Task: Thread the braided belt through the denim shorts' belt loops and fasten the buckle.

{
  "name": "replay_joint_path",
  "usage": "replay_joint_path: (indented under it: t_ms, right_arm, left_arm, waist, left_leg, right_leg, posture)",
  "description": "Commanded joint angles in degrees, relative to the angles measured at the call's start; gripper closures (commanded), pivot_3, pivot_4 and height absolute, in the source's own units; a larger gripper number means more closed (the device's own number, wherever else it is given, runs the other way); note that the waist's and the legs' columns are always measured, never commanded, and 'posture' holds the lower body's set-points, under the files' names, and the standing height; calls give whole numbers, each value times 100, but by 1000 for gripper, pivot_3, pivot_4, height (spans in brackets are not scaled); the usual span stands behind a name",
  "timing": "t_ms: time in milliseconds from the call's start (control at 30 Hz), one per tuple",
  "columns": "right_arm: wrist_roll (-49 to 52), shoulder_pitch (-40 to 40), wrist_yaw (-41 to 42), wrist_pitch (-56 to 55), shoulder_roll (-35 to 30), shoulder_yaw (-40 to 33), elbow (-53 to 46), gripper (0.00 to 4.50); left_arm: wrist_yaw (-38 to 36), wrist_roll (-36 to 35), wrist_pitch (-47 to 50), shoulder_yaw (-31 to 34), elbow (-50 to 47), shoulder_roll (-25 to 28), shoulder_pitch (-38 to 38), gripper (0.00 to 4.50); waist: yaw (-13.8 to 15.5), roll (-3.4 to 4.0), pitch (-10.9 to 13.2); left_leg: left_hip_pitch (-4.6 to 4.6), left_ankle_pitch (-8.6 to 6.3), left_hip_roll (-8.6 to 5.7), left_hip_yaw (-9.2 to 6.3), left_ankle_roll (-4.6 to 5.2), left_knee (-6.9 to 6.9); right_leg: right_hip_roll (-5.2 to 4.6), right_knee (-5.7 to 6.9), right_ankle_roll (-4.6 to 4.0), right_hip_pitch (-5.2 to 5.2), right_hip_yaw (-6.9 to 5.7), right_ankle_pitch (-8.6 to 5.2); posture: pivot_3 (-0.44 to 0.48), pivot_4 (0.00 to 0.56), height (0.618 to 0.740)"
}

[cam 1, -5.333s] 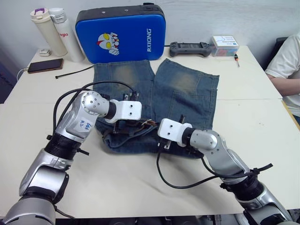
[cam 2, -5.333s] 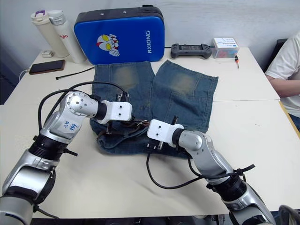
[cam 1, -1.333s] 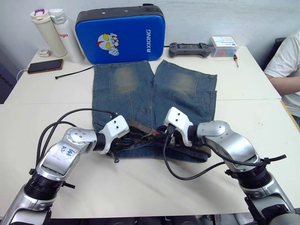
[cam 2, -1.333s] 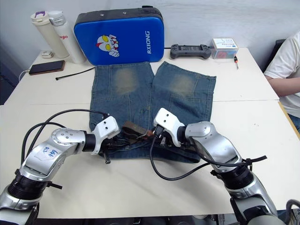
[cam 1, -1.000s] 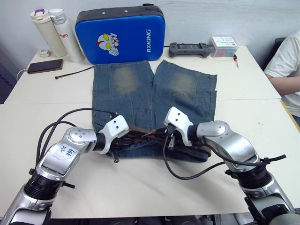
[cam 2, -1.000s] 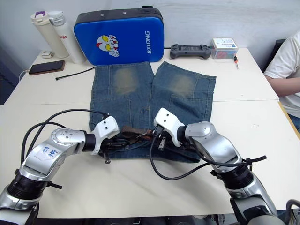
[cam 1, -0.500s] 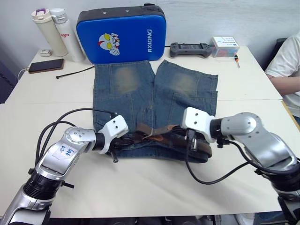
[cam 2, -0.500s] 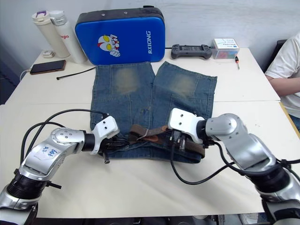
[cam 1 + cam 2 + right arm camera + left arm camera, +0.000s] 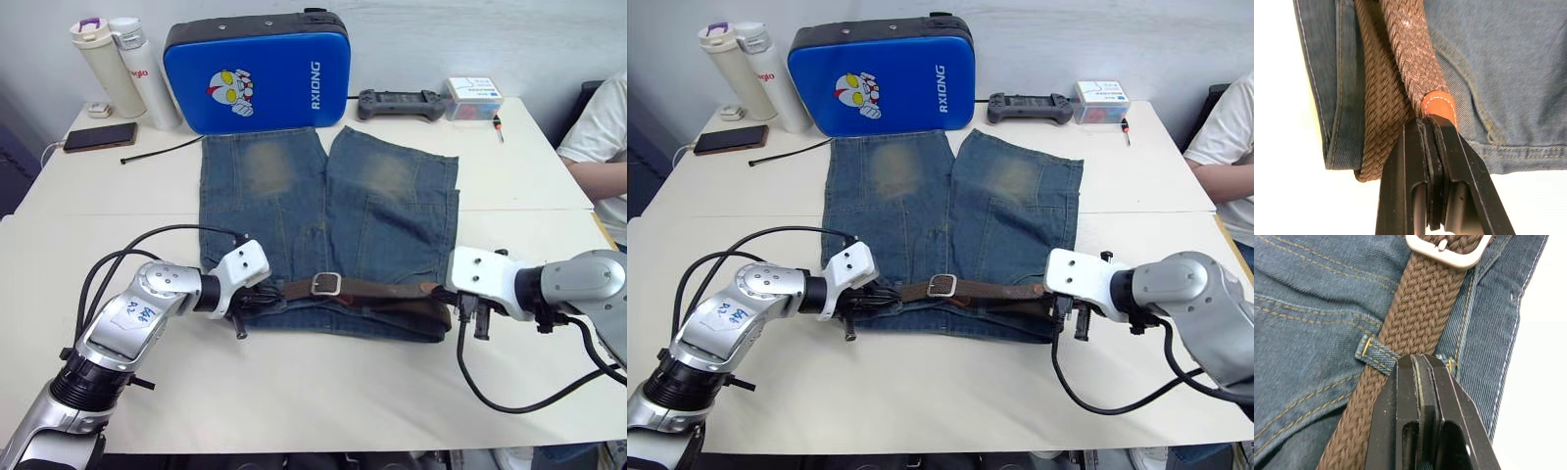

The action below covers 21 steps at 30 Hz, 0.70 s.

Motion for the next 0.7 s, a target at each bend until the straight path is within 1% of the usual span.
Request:
replay_joint_path:
  t_ms: [33, 200, 367, 467, 567, 633, 700]
  right_arm:
    - [-184, 151, -29, -81, -227, -317, 120, 4481]
    - [-15, 250, -29, -211, -26, -348, 32, 4481]
    - [-204, 302, -290, -378, 362, 46, -52, 4481]
    - [-157, 337, -368, -350, 560, 41, -44, 4481]
    - [140, 344, -247, -278, 689, -173, -104, 3515]
    - [416, 332, -83, -294, 710, -379, -144, 2610]
    - [950, 323, 195, -187, 706, -846, -106, 1610]
  left_arm:
    - [-41, 130, -30, -24, 189, 165, 41, 4500]
    - [-114, 181, -153, -44, 291, 240, 41, 4500]
    - [-264, 219, -364, -1, 471, 421, -1, 4500]
    - [-410, 177, -486, 94, 581, 558, -13, 4500]
    - [-612, -5, -518, 295, 636, 694, -35, 4500]
    - [-778, -232, -426, 485, 641, 732, -63, 4500]
    - [-985, -668, -120, 879, 614, 815, -148, 4500]
  waist:
    - [22, 0, 0]
    - [89, 1, 0]
    - [89, 1, -1]
    - [48, 2, -1]
    - [22, 2, -1]
    - [10, 2, -1]
    - [-1, 2, 0]
  left_leg:
    - [0, -1, 0, 0, 1, 1]
    - [0, -2, 0, 0, 3, 2]
    - [0, -2, 0, 1, 3, 2]
    - [2, -1, 1, 2, 2, 1]
    - [3, 0, 2, 1, 0, 0]
    - [3, 0, 2, 1, 1, 0]
    - [3, -1, 2, 0, 1, 0]
  right_leg:
    - [0, 0, 0, 1, 0, 0]
    - [0, -6, 0, 2, 0, 0]
    - [0, -6, 0, 2, 0, 0]
    - [2, -2, 0, 1, 1, 0]
    - [2, 1, 0, 1, 1, 0]
    - [3, 2, 0, 0, 0, 0]
    - [3, 2, 0, 0, 0, 0]
  posture:
    - [0, 150, 740]
    - [0, 150, 740]
    - [0, 150, 740]
    - [0, 150, 740]
    - [0, 150, 740]
    - [0, 150, 740]
    - [0, 150, 740]
